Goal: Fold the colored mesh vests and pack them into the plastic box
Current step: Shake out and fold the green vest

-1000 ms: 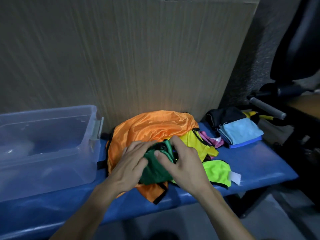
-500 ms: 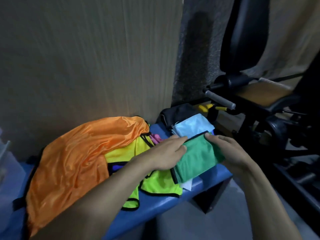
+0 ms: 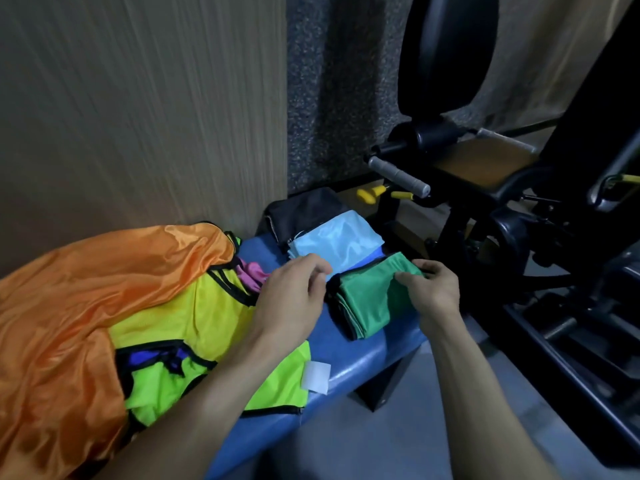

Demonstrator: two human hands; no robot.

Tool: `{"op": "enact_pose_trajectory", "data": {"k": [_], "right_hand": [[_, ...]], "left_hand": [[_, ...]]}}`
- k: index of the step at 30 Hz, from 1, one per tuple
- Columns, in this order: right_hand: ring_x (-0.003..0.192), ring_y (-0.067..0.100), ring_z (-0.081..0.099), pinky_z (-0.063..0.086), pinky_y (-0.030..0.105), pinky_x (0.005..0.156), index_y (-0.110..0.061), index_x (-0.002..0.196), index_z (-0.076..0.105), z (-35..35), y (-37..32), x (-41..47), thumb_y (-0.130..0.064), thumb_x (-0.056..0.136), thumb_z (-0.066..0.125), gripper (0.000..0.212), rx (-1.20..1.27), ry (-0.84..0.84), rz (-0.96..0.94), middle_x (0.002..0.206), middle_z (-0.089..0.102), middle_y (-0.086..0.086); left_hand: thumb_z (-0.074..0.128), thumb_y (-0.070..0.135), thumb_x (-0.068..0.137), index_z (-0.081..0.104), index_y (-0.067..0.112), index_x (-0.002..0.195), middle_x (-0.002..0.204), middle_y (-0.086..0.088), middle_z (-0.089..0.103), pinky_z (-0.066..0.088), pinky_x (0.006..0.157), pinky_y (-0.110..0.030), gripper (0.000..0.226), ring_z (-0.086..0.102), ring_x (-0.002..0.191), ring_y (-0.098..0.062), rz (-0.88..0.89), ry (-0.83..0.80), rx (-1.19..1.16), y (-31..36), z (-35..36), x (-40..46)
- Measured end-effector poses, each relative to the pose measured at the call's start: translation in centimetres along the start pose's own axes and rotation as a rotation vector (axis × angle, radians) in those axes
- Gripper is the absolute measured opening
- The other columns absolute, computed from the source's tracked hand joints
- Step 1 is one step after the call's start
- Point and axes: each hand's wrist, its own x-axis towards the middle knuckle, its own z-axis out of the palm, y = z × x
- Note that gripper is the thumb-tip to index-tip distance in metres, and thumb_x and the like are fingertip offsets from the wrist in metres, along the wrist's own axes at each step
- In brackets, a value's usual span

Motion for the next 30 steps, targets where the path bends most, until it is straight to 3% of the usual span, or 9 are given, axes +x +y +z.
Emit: {"op": "enact_pose_trajectory", "data": {"k": [3, 6, 10, 14, 18, 21, 23, 25, 30], "right_hand": [[0.093, 0.024, 0.068, 0.059, 0.04, 0.085, -0.023, 0.102, 0.066, 0.3, -0.4, 0.0, -0.015, 0.082, 0.08, 0.026, -0.084, 0.045, -0.035, 0.103, 0.069, 0.003], [0.094, 0.023, 0.064, 0.056, 0.037, 0.081, -0.017, 0.117, 0.064, 0.8, -0.7, -0.6, -0.018, 0.087, 0.075, 0.031, -0.18, 0.052, -0.095, 0.102, 0.064, 0.002], [0.126, 0.035, 0.047, 0.045, 0.05, 0.105, -0.017, 0.14, 0.05, 1.4, -0.6, -1.5, -0.038, 0.092, 0.068, 0.056, -0.451, -0.009, -0.205, 0.145, 0.039, 0.009], [0.142, 0.04, 0.029, 0.033, 0.054, 0.115, -0.02, 0.154, 0.034, 1.0, -1.1, -2.7, -0.05, 0.093, 0.064, 0.074, -0.614, -0.09, -0.194, 0.161, 0.02, 0.008], [0.116, 0.031, 0.053, 0.048, 0.045, 0.092, -0.019, 0.12, 0.057, -1.4, -2.6, -5.4, -0.061, 0.083, 0.069, 0.057, -0.856, 0.005, -0.333, 0.129, 0.053, 0.007], [0.076, 0.019, 0.062, 0.046, 0.03, 0.062, -0.02, 0.087, 0.065, -2.6, -2.6, -8.4, -0.062, 0.074, 0.077, 0.045, -0.984, -0.322, -0.227, 0.082, 0.065, 0.0], [0.083, 0.021, 0.064, 0.044, 0.029, 0.062, -0.019, 0.094, 0.062, -2.3, -2.0, -9.8, -0.061, 0.074, 0.077, 0.049, -1.093, -0.401, -0.213, 0.086, 0.065, 0.0], [0.1, 0.026, 0.064, 0.046, 0.031, 0.071, -0.02, 0.106, 0.057, -1.7, -1.6, -10.6, -0.064, 0.079, 0.072, 0.054, -1.109, -0.294, -0.27, 0.102, 0.064, 0.0], [0.104, 0.037, 0.062, 0.042, 0.037, 0.072, -0.016, 0.104, 0.048, -0.3, -0.4, -10.9, -0.051, 0.091, 0.061, 0.04, -1.136, -0.201, -0.395, 0.108, 0.063, 0.009]], "left_hand": [[0.061, 0.024, 0.099, 0.065, 0.024, 0.102, 0.077, 0.013, 0.07, 0.052, 0.071, -0.036, 0.005, 0.063, 0.072, -0.006, -0.058, -0.176, 0.03, 0.3, 0.8, -1.8], [0.065, 0.029, 0.098, 0.06, 0.025, 0.11, 0.087, 0.016, 0.072, 0.053, 0.077, -0.035, 0.013, 0.065, 0.08, -0.007, -0.068, -0.289, 0.028, 0.6, 2.2, -3.1], [0.07, 0.034, 0.094, 0.049, 0.03, 0.109, 0.094, 0.015, 0.068, 0.053, 0.074, -0.033, 0.026, 0.063, 0.081, -0.008, -0.034, -0.253, 0.099, 0.9, 3.1, -3.4], [0.067, 0.038, 0.095, 0.045, 0.029, 0.107, 0.099, 0.013, 0.059, 0.046, 0.072, -0.031, 0.027, 0.06, 0.091, -0.014, 0.037, -0.225, 0.186, 1.4, 3.3, -3.4], [0.067, 0.035, 0.092, 0.047, 0.028, 0.113, 0.112, 0.012, 0.045, 0.046, 0.081, -0.03, 0.03, 0.046, 0.109, -0.016, 0.306, -0.19, 0.294, 1.2, 2.6, -2.6], [0.073, 0.032, 0.087, 0.05, 0.03, 0.132, 0.137, 0.008, 0.04, 0.039, 0.106, -0.035, 0.05, 0.034, 0.128, -0.019, 0.509, -0.259, 0.356, 0.4, 2.1, -1.1], [0.075, 0.035, 0.087, 0.049, 0.032, 0.141, 0.15, 0.008, 0.035, 0.026, 0.115, -0.036, 0.06, 0.024, 0.14, -0.018, 0.592, -0.329, 0.395, 0.2, 2.1, 0.0], [0.077, 0.034, 0.085, 0.052, 0.031, 0.139, 0.147, 0.008, 0.04, 0.027, 0.117, -0.036, 0.059, 0.026, 0.141, -0.017, 0.643, -0.366, 0.423, 0.1, 2.3, 1.1], [0.072, 0.024, 0.084, 0.061, 0.025, 0.118, 0.116, 0.006, 0.054, 0.04, 0.1, -0.038, 0.036, 0.049, 0.113, -0.019, 0.669, -0.402, 0.466, 0.2, 2.7, 2.3]]}}
